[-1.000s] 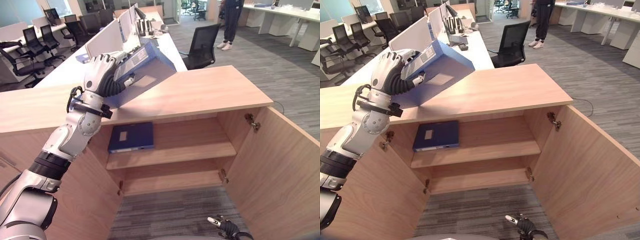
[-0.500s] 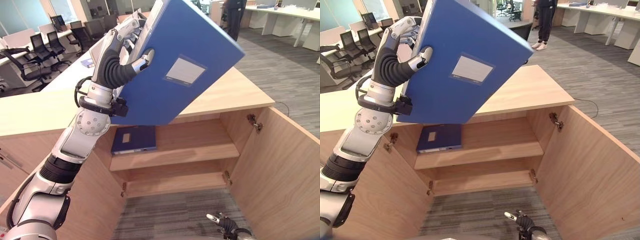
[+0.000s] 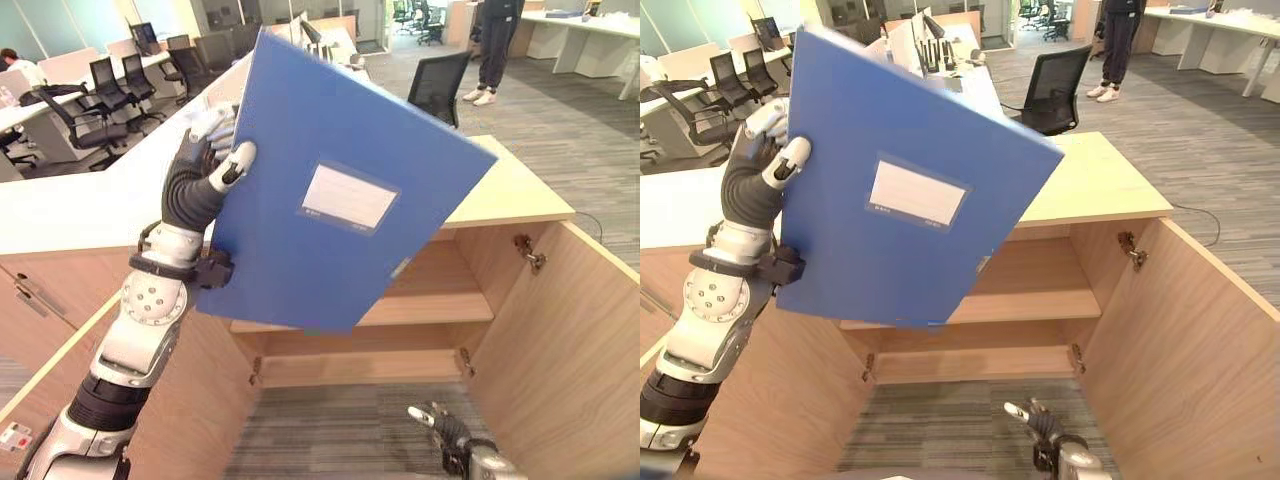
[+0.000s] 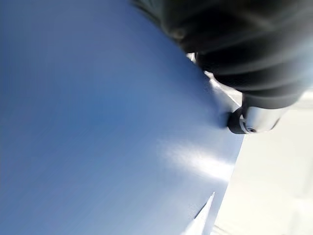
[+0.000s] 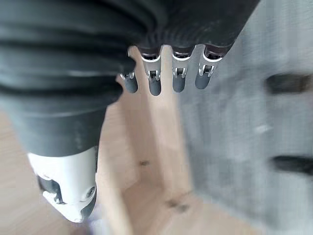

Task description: Put the empty folder in the office cabinet

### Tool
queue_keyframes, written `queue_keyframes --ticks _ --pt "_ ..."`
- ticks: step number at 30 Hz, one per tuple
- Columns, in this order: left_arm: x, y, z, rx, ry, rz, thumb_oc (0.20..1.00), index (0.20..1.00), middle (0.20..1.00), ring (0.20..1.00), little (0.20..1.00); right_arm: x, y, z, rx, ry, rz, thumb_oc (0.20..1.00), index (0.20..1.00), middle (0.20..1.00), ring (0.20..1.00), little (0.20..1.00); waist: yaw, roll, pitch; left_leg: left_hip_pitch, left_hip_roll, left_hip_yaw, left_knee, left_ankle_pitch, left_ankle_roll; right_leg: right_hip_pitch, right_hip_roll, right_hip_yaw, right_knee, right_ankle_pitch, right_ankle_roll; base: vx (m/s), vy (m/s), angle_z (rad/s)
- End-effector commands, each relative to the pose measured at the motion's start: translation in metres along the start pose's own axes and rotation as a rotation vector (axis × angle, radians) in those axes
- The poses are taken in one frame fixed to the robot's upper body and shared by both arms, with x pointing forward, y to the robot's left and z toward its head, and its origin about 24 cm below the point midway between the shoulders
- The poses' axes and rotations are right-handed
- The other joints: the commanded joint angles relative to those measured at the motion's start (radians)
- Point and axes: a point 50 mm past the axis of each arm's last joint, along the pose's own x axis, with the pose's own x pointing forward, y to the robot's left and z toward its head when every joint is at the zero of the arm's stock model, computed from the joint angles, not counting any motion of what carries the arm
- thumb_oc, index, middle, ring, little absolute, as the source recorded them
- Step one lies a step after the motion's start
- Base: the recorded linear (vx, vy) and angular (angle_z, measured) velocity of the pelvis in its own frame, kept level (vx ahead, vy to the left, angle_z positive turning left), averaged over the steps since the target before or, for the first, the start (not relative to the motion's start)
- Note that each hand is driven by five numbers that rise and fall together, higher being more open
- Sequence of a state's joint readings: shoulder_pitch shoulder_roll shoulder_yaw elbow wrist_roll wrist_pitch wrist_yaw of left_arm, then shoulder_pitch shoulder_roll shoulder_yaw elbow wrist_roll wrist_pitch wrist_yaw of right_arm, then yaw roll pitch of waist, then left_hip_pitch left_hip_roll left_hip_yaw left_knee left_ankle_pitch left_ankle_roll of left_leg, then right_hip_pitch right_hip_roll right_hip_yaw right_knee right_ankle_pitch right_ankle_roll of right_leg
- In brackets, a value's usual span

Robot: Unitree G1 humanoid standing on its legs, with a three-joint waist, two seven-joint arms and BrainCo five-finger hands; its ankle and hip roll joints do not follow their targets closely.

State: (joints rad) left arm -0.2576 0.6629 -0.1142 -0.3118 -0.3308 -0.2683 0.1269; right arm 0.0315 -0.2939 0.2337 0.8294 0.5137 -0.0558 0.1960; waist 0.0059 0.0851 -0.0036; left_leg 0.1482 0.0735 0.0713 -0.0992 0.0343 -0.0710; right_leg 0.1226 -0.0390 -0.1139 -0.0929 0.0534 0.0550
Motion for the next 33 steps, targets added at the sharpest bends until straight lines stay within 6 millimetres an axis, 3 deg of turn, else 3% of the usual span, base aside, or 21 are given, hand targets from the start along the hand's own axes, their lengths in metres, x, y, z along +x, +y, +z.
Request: queue_keyframes --ticks 1,2,4,8,12,22,33 --pt "0.023 0.019 0.022 -0.02 -0.143 0.063 0.2 0.2 0.2 0.2 0.2 0.01 0.011 0.037 0.075 -0.158 0.071 1.0 1.0 1.0 1.0 1.0 -0.005 -0.062 -0.003 -0.018 -0.026 -0.02 0.012 -0.015 -0.017 0.019 -0.066 -0.006 0.02 -0.034 0.077 0.0 0.0 0.0" --pt "0.014 0.021 0.014 -0.026 -0.091 0.072 0.2 0.2 0.2 0.2 0.2 -0.005 0.021 0.077 0.102 -0.357 0.19 1.0 1.0 1.0 1.0 1.0 -0.011 -0.067 0.001 -0.019 -0.025 -0.016 0.012 -0.016 -0.016 0.015 -0.066 -0.006 0.023 -0.034 0.078 0.0 0.0 0.0" --pt "0.01 0.023 0.009 -0.029 -0.06 0.083 0.2 0.2 0.2 0.2 0.2 -0.018 0.024 0.1 0.094 -0.468 0.261 1.0 1.0 1.0 1.0 1.0 -0.016 -0.071 0.003 -0.019 -0.025 -0.013 0.012 -0.016 -0.016 0.012 -0.067 -0.005 0.025 -0.033 0.079 0.0 0.011 0.04" --pt "0.0 0.02 -0.001 -0.06 0.003 0.078 0.2 0.2 0.2 0.2 0.2 -0.039 0.033 0.128 0.09 -0.599 0.37 1.0 1.0 1.0 1.0 1.0 -0.022 -0.075 0.003 -0.021 -0.024 -0.009 0.012 -0.016 -0.015 0.007 -0.068 -0.001 0.025 -0.031 0.081 0.0 0.006 -0.05" --pt "-0.008 0.02 -0.006 -0.077 0.039 0.082 0.2 0.2 0.2 0.2 0.2 -0.052 0.045 0.139 0.071 -0.654 0.468 1.0 1.0 1.0 1.0 1.0 -0.024 -0.078 0.001 -0.021 -0.024 -0.004 0.012 -0.017 -0.014 0.005 -0.069 0.003 0.024 -0.03 0.081 -0.01 0.006 -0.05" --pt "-0.018 0.006 -0.02 -0.155 0.107 0.083 0.2 0.2 0.2 0.2 0.2 -0.068 0.101 0.167 0.061 -0.761 0.727 1.0 1.0 1.0 1.0 1.0 -0.028 -0.079 0.006 -0.023 -0.019 0.011 0.012 -0.019 -0.012 -0.004 -0.071 0.023 0.024 -0.027 0.079 0.0 0.0 -0.03" --pt "-0.024 -0.016 -0.034 -0.22 0.17 0.026 0.2 0.2 0.2 0.2 0.2 -0.068 0.123 0.175 0.073 -0.781 0.799 1.0 1.0 1.0 1.0 1.0 -0.029 -0.078 0.011 -0.019 -0.018 0.011 0.012 -0.03 -0.012 0.001 -0.071 0.028 0.021 -0.035 0.079 0.0 -0.001 -0.01"
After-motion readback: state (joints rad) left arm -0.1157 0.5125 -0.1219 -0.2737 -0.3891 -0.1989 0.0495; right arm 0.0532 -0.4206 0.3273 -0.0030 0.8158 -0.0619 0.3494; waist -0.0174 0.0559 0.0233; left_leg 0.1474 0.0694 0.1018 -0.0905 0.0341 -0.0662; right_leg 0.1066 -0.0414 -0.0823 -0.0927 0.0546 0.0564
